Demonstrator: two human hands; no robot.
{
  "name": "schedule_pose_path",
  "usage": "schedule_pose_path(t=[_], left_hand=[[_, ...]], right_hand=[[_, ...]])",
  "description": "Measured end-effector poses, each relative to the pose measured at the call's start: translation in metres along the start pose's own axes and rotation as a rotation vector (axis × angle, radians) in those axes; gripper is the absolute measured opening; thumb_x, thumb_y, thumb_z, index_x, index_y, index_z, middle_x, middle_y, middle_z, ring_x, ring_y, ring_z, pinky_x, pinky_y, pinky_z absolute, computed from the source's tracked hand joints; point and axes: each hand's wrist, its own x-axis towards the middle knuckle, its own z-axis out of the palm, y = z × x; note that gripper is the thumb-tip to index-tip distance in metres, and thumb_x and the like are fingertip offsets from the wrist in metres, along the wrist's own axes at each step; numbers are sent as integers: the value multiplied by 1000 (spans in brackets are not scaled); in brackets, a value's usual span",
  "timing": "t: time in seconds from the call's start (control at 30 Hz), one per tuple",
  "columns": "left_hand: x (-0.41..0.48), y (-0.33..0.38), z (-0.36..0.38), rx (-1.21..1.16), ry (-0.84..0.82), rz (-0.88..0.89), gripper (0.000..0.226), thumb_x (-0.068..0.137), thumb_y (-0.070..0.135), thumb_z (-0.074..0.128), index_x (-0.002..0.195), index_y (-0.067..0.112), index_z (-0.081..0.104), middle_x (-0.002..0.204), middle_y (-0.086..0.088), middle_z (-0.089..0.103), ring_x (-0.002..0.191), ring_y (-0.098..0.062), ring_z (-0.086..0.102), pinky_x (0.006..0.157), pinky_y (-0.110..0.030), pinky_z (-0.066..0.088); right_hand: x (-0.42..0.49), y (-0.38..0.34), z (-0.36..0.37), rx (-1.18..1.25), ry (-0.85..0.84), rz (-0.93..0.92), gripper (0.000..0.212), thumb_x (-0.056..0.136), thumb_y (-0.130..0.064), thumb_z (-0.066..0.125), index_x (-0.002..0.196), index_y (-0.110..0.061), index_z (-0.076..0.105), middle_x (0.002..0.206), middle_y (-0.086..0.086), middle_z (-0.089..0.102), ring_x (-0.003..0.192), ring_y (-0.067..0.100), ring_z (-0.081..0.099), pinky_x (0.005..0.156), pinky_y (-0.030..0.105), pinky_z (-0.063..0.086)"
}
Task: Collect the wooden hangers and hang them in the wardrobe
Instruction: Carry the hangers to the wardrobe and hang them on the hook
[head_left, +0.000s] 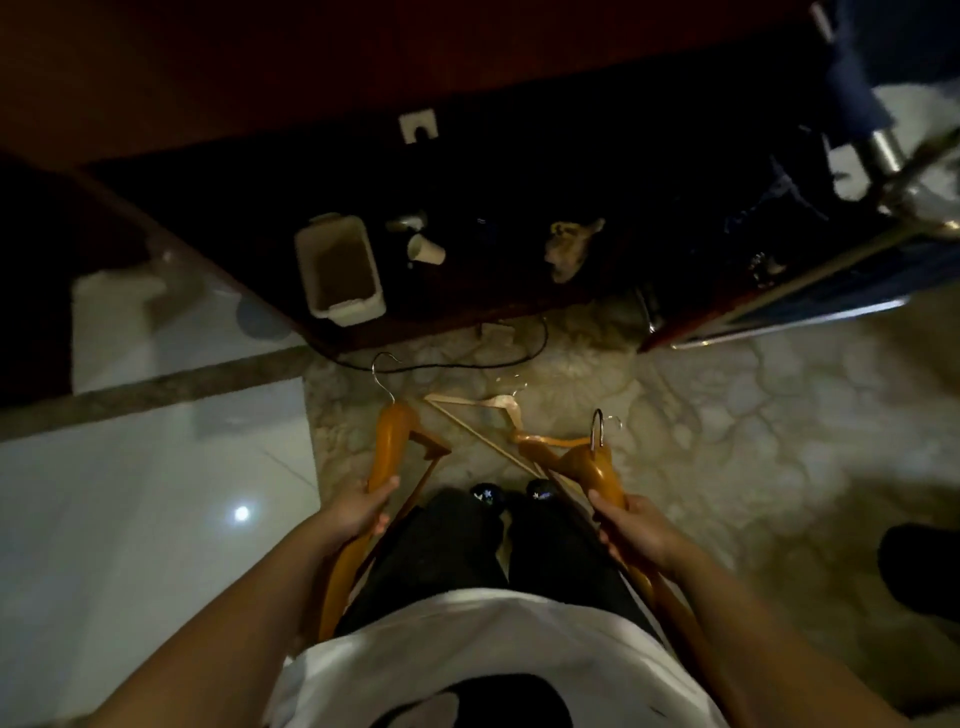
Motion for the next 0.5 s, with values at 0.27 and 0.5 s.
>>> schedule_pose_path(t=[0.27, 0.5], left_hand=[[-50, -68, 67, -238, 312, -76, 27, 95, 32, 49, 100, 6, 50, 60, -8, 58, 49, -16, 56, 53, -23, 46], [-99, -116, 131, -595, 415, -227, 23, 94, 27, 51, 80, 9, 54, 63, -11, 56, 56, -22, 54, 61, -32, 46]], right_hand=[[7, -21, -56, -323, -88, -45, 37, 94, -42, 45, 97, -7, 59, 78, 10, 58, 67, 19, 54, 68, 30, 47], [20, -48, -52, -639, -156, -73, 41, 95, -40, 44, 96, -2, 60, 79, 14, 56, 67, 22, 52, 64, 30, 45]])
